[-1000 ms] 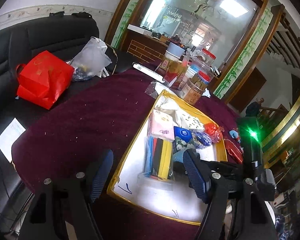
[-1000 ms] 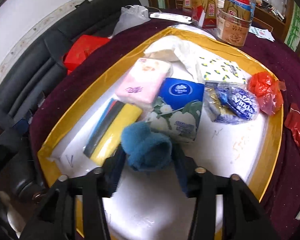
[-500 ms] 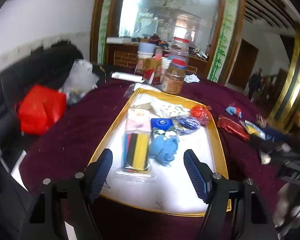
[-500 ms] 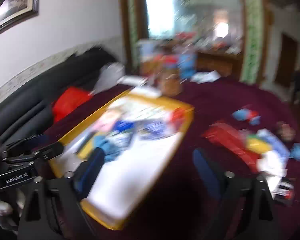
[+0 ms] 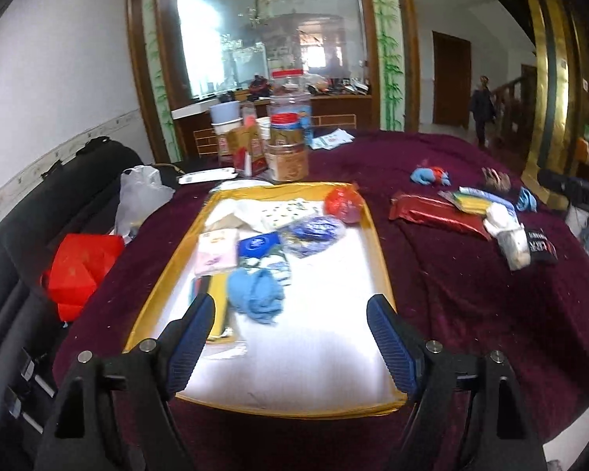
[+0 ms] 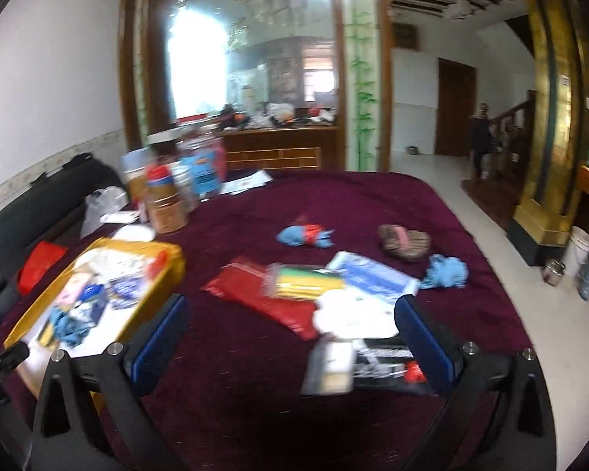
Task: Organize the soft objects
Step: 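Move both tools back over the pile of items on the table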
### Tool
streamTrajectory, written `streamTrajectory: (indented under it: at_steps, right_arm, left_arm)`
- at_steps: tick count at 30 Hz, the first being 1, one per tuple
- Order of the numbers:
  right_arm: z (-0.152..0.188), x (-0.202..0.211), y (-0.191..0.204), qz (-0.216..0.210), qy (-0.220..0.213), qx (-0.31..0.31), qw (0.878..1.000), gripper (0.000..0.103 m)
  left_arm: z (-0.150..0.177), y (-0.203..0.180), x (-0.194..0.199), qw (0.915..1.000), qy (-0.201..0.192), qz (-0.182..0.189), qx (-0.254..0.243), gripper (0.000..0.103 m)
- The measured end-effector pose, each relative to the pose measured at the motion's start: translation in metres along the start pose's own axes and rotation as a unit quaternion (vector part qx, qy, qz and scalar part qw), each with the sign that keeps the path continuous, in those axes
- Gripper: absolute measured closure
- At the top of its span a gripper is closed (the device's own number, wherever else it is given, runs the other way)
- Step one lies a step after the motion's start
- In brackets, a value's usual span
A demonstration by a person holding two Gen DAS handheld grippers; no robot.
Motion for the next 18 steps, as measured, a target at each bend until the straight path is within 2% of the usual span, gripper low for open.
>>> streamTrajectory:
  at_steps: [8,18]
  right_arm:
    - [-0.004,-0.011,-0.04,0.032,0.011,-0.002,0.999,0.0]
    - [-0.023,-0.039,-0.07,0.033,0.012,-0.03,0.999,0.0]
  left_arm:
    - [0.0,-0.034,-0.01,0.9994,0.018,0.0,-0.031,0.02]
    - [-0.003,-0.071,-0.022,0.9968,0.036,-0.008,-0.07,0.02]
Point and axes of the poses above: each gripper's, at about its wrist camera, not at the fingertips, and x roughly against the way its jaws point, y to its left, z to its underside, the point moved 10 cm from there along -x, roughly the way its jaws point, and after that the axes turned 7 degrees about y, right-handed, at the moved point
